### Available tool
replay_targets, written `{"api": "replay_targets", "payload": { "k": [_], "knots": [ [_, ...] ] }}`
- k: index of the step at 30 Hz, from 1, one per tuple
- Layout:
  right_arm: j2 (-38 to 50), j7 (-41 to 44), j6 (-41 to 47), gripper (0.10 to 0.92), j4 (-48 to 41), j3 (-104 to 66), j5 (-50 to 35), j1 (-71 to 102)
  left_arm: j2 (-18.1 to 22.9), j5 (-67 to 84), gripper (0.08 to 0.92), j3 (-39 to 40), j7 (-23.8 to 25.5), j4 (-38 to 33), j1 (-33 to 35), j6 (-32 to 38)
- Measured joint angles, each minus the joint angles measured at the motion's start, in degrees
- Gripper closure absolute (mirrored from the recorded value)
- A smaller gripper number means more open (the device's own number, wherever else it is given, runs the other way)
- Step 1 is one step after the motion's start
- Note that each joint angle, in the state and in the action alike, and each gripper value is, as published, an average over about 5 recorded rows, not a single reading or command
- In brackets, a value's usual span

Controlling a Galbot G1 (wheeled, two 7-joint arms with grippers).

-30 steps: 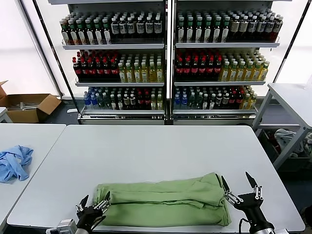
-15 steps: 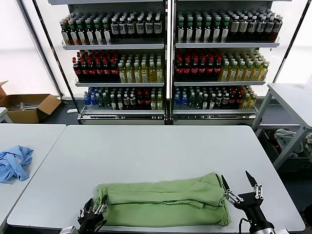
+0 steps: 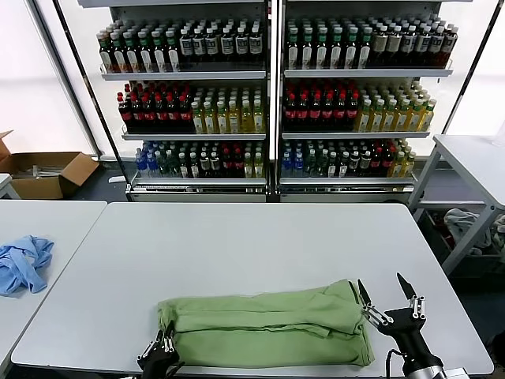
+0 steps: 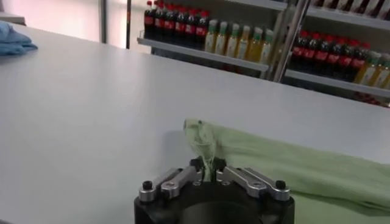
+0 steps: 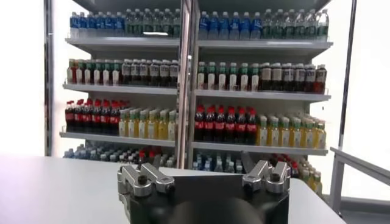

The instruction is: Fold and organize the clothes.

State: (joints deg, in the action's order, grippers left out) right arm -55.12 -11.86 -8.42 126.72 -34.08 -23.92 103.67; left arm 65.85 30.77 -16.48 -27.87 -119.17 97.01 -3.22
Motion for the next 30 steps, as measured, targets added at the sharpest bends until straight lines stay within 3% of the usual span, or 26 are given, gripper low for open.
{"api": "replay_targets", "payload": {
  "k": [3,10,21,30],
  "knots": [
    [0.10,-0.07,0.22,0.203,0.18,0.04,0.06,-0.28,-0.49,0.08,0.899,-0.29,-0.47,-1.37,-0.65,-0.17],
    [0.47,-0.28,0.84,0.203,0.39,0.35,0.06,-1.31,-3.04,3.61,0.902,-4.68,-2.05,-4.82,-3.03,-2.09],
    [0.75,-0.32,1.33,0.203,0.55,1.18,-0.12,-3.04,-7.75,12.36,0.902,-23.11,-3.04,-6.32,-3.64,-7.78],
    [0.40,-0.37,1.34,0.203,0.91,0.94,-0.08,-3.04,-7.19,13.21,0.902,-31.50,-3.26,-12.08,-1.87,-11.12]
  ]
}}
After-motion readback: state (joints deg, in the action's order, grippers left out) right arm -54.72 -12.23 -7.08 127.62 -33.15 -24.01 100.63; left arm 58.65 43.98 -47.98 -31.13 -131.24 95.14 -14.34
